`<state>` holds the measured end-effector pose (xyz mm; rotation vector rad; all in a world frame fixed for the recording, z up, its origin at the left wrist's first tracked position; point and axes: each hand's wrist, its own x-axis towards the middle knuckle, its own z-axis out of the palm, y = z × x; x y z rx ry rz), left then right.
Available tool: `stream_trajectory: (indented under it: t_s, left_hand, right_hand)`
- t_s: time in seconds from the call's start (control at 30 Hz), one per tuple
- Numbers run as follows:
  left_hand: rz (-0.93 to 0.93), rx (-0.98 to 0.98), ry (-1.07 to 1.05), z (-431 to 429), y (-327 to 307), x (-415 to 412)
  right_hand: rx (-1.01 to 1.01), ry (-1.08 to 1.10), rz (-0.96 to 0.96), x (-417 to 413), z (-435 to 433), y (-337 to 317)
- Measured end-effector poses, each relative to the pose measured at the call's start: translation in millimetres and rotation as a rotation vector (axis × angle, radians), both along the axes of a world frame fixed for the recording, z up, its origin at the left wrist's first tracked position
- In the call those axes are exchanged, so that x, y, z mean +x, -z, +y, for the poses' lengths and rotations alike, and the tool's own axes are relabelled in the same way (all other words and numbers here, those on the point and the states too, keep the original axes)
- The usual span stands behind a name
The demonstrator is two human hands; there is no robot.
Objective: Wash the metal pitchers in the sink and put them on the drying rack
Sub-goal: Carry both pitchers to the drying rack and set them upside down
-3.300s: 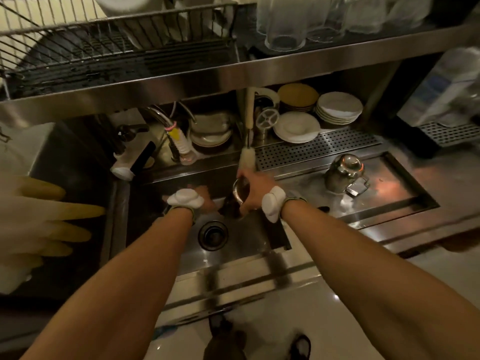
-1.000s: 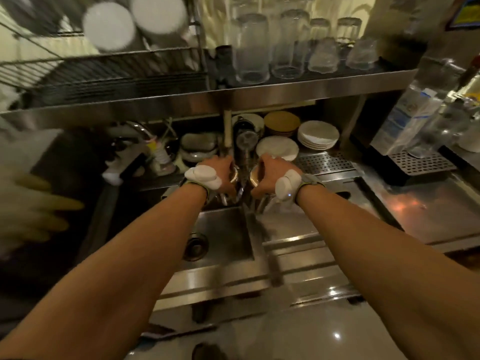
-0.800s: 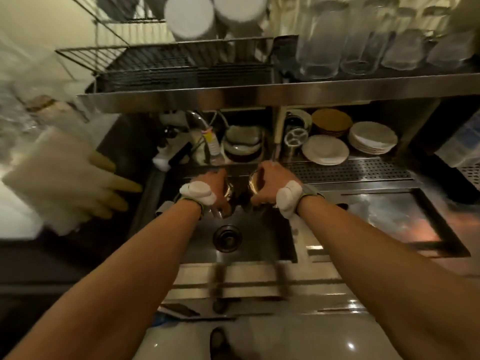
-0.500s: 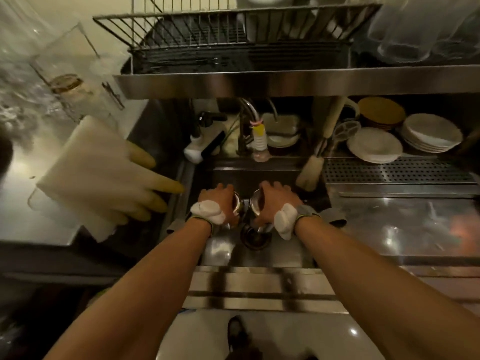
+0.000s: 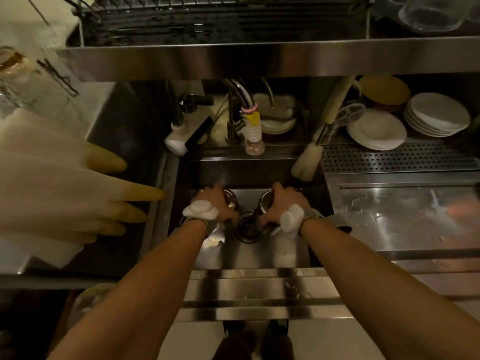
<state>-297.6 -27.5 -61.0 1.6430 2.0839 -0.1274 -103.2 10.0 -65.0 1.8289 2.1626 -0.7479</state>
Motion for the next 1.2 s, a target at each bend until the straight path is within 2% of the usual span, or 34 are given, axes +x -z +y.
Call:
stream_trajectory:
  t_s: [0.07,0.13,0.23,0.27,0.37,0.43,0.5,0.6,0.67,0.77,0.83,0.97,1.03,1.1,1.13,1.2]
  left_hand:
    - [0.007,-0.01,-0.012,4.2,-1.1,4.0]
    - [0.066,0.042,-0.01,9.4,-7.0,9.6]
    - [0.052,0.235,-0.159,17.1,-14.8,10.3]
    - [0.032,0.237,-0.182,18.3,-13.9,8.9]
    - [0.05,-0.068,-0.059,7.5,2.6,11.1]
    - [0.08,-0.13,-0.022,-5.6,12.8,15.6]
    - [0.08,0.029,-0.072,-9.5,9.8,19.3]
    - [0.09,0.316,-0.143,2.6,-4.2,18.1]
    - [0.106,0.242,-0.132,4.4,-4.7,18.9]
    - [0.111,-0.103,0.001,-4.5,8.5,25.5]
    - [0.127,-0.074,0.001,-8.0,9.2,26.7]
    - [0.091,0.305,-0.148,10.6,-6.4,19.3]
    - [0.076,0.208,-0.092,5.2,-2.1,19.4]
    - [0.07,-0.055,0.02,-9.0,14.5,22.7]
    - [0.089,-0.102,0.051,-12.7,21.7,23.8]
    - [0.085,-0.005,-0.005,-6.9,18.4,23.6]
  right_hand:
    - [-0.006,0.008,0.0,2.4,3.7,1.0]
    - [0.074,0.003,0.027,5.8,11.0,-4.6]
    - [0.288,0.146,0.201,11.7,22.3,-13.6]
    - [0.294,0.168,0.231,13.6,22.3,-12.0]
    - [0.026,0.0,0.107,20.8,5.0,8.7]
    - [-0.096,-0.044,0.074,26.2,-5.5,20.7]
    - [-0.012,0.025,0.143,27.0,-2.8,17.1]
    - [0.259,0.139,0.255,21.4,16.5,3.4]
    - [0.247,0.118,0.23,19.7,17.0,5.9]
    - [-0.072,-0.092,0.046,27.1,3.8,24.7]
    - [-0.077,-0.058,0.099,30.9,0.8,24.3]
    - [0.259,0.129,0.273,25.6,20.1,3.8]
    - [0.198,0.095,0.244,24.0,14.2,5.5]
    - [-0.028,-0.047,0.153,26.0,-1.1,21.2]
    - [-0.086,-0.091,0.121,28.8,-6.7,27.0]
    - [-0.064,-0.041,0.161,29.5,-1.4,23.4]
